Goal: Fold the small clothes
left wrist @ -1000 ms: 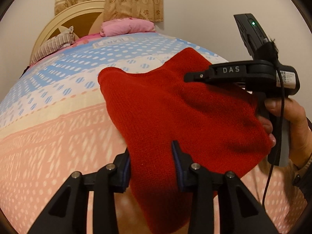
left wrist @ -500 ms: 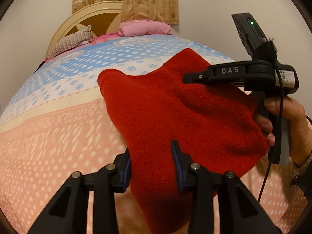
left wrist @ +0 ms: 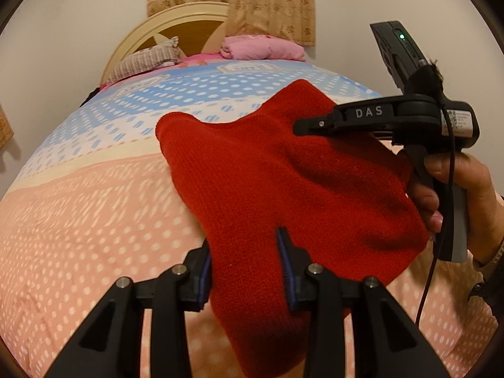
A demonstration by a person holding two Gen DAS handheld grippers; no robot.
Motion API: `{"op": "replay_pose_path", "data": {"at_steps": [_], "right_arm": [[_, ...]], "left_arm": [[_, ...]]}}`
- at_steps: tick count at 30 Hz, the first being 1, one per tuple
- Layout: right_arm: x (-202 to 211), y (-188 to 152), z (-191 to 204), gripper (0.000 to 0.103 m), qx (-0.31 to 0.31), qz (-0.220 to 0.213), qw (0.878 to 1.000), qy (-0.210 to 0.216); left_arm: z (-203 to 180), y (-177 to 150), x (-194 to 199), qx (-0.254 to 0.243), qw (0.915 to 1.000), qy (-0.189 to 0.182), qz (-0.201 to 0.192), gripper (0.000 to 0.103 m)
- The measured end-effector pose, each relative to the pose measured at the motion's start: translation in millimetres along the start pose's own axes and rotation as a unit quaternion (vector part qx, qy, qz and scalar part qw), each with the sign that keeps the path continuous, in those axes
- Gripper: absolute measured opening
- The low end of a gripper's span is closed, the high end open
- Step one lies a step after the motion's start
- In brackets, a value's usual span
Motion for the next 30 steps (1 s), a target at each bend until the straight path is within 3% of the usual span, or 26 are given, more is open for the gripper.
{"op": "replay_pose_path", "data": {"at_steps": [18, 25, 30], "right_arm": [[-67.4, -8.3, 94.8, 0.026, 0.046, 0.058, 0.995, 0.065], [-90.2, -12.5, 114.0, 0.026, 0.055, 0.076, 0.992, 0.081], [-99.2, -14.6, 106.5, 0.027, 0.044, 0.086, 0.992, 0.076]], "left_arm": [[70.8, -43.7, 15.7, 0.065, 0.9969, 0.043, 0.006, 0.038], [82.4, -54.4, 14.4, 0.081, 0.9954, 0.049, 0.010, 0.038], [83.8, -62.2, 13.2, 0.089, 0.9948, 0.050, 0.007, 0.040]]}}
Point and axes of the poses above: each gripper's, at about its wrist camera, not at the fingertips, and x roughly against the way its jaws point, z to its left, y to its top, the point moved 4 cm from there along -x, roughly the way its jaws point, and after that the axes turned 2 degrees about z, right-handed, at the moved point
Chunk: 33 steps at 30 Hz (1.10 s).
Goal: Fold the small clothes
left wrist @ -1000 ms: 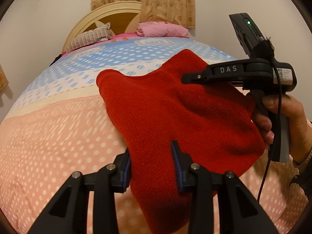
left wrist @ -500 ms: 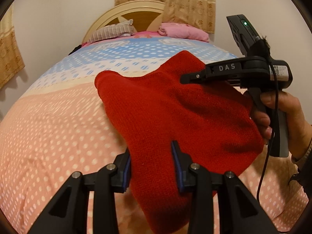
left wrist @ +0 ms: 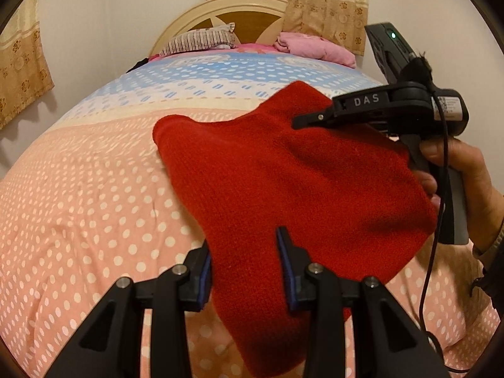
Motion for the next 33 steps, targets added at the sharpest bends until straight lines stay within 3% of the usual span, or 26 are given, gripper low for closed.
{"op": "replay_pose_path", "data": {"at_steps": [7, 13, 19, 24, 28, 31, 33], "right_arm": [[-8.1, -3.7, -18.7, 0.028, -0.028, 0.014, 0.999, 0.005], [1.2, -6.4, -22.2, 0.037, -0.044, 0.003, 0.999, -0.004], [48.9, -12.2, -5.5, 0.041, -0.023, -0.048, 0.998, -0.032], [92.7, -38.6, 39.2, 0.042, 0.030, -0.084, 0.996, 0.014], [79.5, -61.0, 62.7, 0.043, 0.068, -0.049, 0.996, 0.023], [60.3, -76.0, 50.2, 0.043, 0.071, -0.022, 0.997, -0.034], [56.5, -83.1, 38.2, 0.043, 0.054, -0.017, 0.998, -0.041]], "left_arm": [[2.5, -6.1, 1.8, 0.002, 0.9997, 0.024, -0.010, 0.059], [3.9, -5.1, 1.2, 0.002, 0.9992, 0.036, -0.014, 0.068], [14.3, -0.6, 11.9, 0.023, 0.9985, 0.036, -0.035, 0.075], [32.1, 13.4, 18.6, 0.047, 0.9948, 0.055, -0.072, 0.084], [41.2, 22.7, -0.1, 0.033, 0.9914, 0.107, -0.068, 0.088], [44.1, 18.9, -12.1, 0.036, 0.9933, 0.100, -0.046, 0.092], [44.8, 12.9, -16.7, 0.035, 0.9932, 0.105, -0.036, 0.096]]}}
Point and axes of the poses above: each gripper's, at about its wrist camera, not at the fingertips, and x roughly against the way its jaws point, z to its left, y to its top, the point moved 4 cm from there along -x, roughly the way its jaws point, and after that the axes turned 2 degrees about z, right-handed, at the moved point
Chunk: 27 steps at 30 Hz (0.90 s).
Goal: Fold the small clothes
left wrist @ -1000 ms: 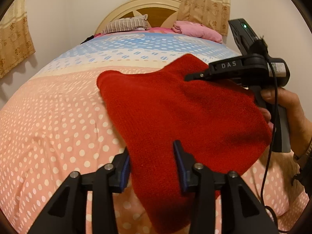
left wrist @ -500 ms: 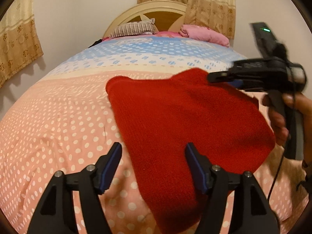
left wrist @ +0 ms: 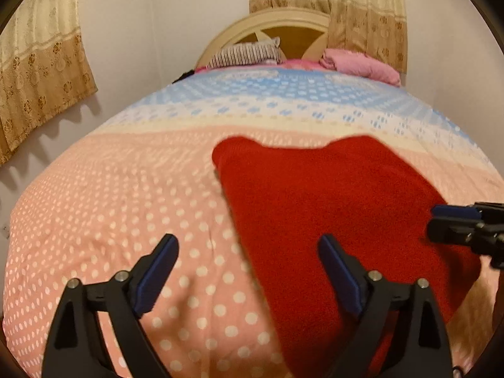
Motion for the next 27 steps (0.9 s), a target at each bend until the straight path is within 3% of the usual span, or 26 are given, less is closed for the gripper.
{"op": "replay_pose_path", "data": {"at_steps": [4, 27], "right_arm": [[1.1, -13.0, -8.6, 0.043, -0.021, -0.004, 1.000, 0.007], [-5.3, -28.4, 5.9, 0.051, -0.002, -0.053, 0.996, -0.074]], "left_arm": [[1.7, -8.9, -0.3, 0.021, 0.9997, -0.011, 0.000, 0.098], [0.0, -16.8, 12.2, 0.030, 0.9995, -0.010, -0.011, 0.103]]}}
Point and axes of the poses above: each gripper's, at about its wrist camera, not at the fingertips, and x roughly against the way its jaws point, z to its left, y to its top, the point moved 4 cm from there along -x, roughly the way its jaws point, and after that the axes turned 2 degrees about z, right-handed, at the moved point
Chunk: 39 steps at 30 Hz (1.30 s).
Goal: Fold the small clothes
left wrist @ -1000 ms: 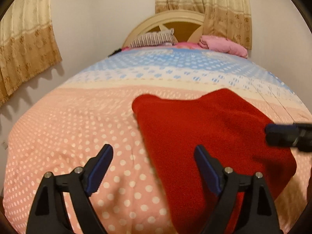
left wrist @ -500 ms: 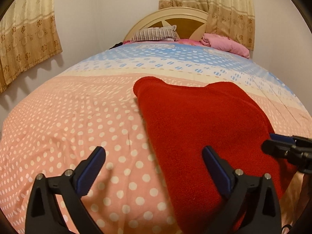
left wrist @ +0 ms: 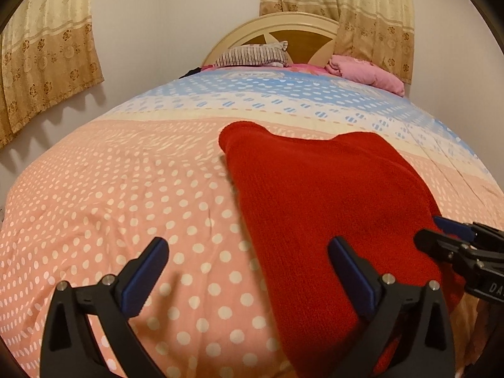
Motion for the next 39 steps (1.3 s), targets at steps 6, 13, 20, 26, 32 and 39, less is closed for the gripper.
{"op": "replay_pose_path", "data": {"at_steps": [6, 13, 20, 26, 32, 39], "right_arm": [[12.8, 4.9, 10.3, 0.059, 0.007, 0.001, 1.000, -0.011], [71.2, 14.4, 34.0, 0.063, 0.013, -0.052, 0.998, -0.044], [122.6, 17.5, 58.6, 0.071, 0.029, -0.116, 0.990, -0.078], [140.3, 20.0, 69.7, 0.072, 0.024, -0.134, 0.987, -0.079], [146.2, 21.1, 79.5, 0.072, 0.027, -0.138, 0.987, -0.081], [148.7, 20.7, 84.2, 0.072, 0.026, -0.140, 0.987, -0.077]], "left_arm": [[-0.5, -1.3, 23.3, -0.014, 0.9999, 0.004, -0.003, 0.103], [-1.0, 4.7, 68.4, -0.027, 0.9989, 0.004, -0.037, 0.103], [-2.5, 14.6, 115.5, -0.029, 0.9952, -0.012, -0.092, 0.103], [3.5, 22.2, 129.2, -0.026, 0.9932, -0.017, -0.112, 0.103], [11.1, 25.9, 134.1, -0.013, 0.9922, -0.023, -0.122, 0.103], [10.6, 22.9, 135.1, -0.011, 0.9922, -0.023, -0.122, 0.103]]}}
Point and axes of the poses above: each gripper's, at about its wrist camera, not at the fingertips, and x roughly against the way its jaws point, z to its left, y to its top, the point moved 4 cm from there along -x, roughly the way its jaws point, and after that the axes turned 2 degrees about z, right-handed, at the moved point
